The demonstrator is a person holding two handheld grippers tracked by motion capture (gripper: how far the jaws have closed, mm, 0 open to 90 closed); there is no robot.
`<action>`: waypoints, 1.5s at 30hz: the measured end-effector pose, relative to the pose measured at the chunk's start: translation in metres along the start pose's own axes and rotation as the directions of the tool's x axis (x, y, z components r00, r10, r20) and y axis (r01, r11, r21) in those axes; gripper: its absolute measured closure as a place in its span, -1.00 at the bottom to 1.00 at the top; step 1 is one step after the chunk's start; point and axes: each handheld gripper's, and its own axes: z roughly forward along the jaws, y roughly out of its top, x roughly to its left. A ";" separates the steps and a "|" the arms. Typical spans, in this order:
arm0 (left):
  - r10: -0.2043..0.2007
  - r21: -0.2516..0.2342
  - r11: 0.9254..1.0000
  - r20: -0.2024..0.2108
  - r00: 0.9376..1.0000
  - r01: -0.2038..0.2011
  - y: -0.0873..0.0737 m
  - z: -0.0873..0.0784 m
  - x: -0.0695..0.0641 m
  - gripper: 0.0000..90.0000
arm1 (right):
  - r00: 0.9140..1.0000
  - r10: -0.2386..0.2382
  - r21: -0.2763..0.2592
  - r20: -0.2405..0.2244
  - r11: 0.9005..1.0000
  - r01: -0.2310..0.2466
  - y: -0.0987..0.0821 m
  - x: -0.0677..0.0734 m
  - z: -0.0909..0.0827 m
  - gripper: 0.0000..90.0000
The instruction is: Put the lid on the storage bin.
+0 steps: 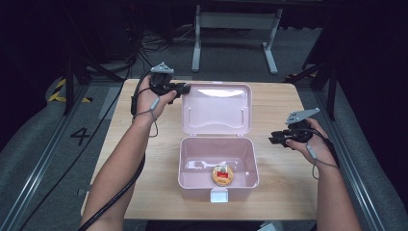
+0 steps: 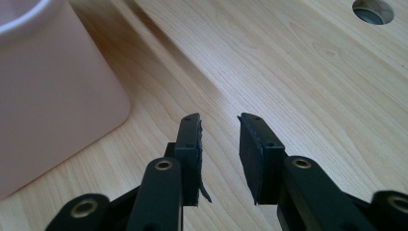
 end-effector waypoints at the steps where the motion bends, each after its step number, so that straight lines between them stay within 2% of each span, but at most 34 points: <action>1: 0.003 -0.005 1.000 -0.002 1.000 -0.003 0.001 -0.002 -0.001 0.67 | 1.000 -0.006 -0.003 -0.001 1.000 0.006 0.001 0.000 -0.001 0.57; 4: 0.015 -0.018 1.000 0.000 1.000 -0.015 0.003 -0.008 -0.005 0.67 | 1.000 -0.012 -0.009 -0.004 1.000 0.012 0.003 0.003 -0.004 0.57; 7: 0.010 -0.031 0.999 0.004 1.000 -0.010 0.003 -0.012 -0.008 0.68 | 1.000 -0.014 -0.015 -0.006 1.000 0.014 0.003 0.005 -0.005 0.57; 12: 0.030 -0.066 0.997 0.008 1.000 -0.030 0.005 -0.023 -0.017 0.68 | 1.000 -0.010 -0.021 -0.022 1.000 0.010 0.007 0.010 -0.009 0.58; 20: 0.067 -0.099 0.993 0.015 0.998 -0.065 0.006 -0.038 -0.029 0.69 | 0.995 0.021 -0.063 -0.095 0.998 -0.027 0.017 0.021 -0.019 0.62; 25: 0.100 -0.109 0.989 0.008 0.995 -0.099 0.006 -0.045 -0.036 0.68 | 0.996 0.002 -0.050 -0.092 0.999 -0.006 0.024 0.033 -0.021 0.64; 28: 0.119 -0.117 0.986 0.003 0.993 -0.118 0.006 -0.049 -0.040 0.68 | 0.995 -0.005 -0.062 -0.101 0.998 -0.002 0.027 0.038 -0.023 0.67; 34: 0.120 -0.129 0.985 0.022 0.992 -0.116 0.003 -0.057 -0.046 0.64 | 0.993 -0.014 -0.083 -0.115 0.996 0.005 0.032 0.045 -0.027 0.72; 39: 0.154 -0.139 0.979 0.017 0.988 -0.150 0.002 -0.064 -0.053 0.63 | 0.992 -0.022 -0.085 -0.124 0.996 0.012 0.034 0.047 -0.026 0.72; 45: 0.154 -0.145 0.978 0.035 0.987 -0.147 -0.001 -0.072 -0.060 0.59 | 0.991 -0.033 -0.082 -0.130 0.996 0.023 0.037 0.051 -0.023 0.72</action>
